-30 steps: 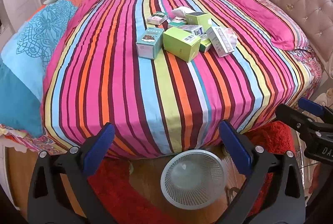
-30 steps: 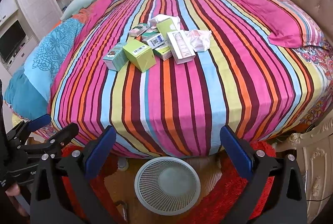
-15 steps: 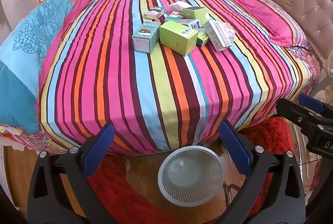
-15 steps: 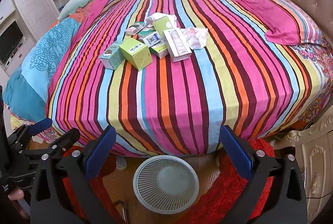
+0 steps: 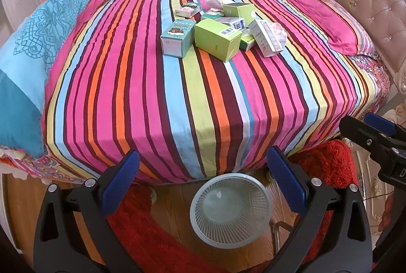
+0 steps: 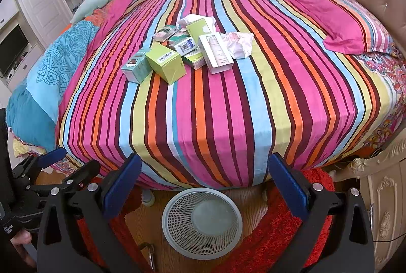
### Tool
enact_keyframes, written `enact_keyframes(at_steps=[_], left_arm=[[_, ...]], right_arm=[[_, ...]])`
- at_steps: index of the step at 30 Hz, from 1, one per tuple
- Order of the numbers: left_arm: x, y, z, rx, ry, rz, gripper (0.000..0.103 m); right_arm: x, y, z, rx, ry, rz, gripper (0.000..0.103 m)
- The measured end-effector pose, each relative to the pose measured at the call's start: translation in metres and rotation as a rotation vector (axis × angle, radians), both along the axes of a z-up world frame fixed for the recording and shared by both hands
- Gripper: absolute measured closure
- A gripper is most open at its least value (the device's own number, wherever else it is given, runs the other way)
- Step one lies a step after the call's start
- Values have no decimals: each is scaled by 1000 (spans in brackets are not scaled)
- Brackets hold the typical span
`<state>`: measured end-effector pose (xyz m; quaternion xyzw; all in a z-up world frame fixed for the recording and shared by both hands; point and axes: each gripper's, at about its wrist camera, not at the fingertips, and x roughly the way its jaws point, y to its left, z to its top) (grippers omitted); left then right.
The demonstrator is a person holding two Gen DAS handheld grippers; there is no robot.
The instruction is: Collect trash
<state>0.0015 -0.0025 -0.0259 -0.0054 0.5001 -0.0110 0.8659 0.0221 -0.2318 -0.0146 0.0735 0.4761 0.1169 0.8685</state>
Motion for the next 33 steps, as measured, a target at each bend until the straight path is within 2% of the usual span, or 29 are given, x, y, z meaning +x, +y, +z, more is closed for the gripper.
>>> enact_keyframes(at_steps=[33], left_arm=[[-2,0,0,-11,1,5,6]], right_arm=[[-4,5,2,-22,-7,24,8]])
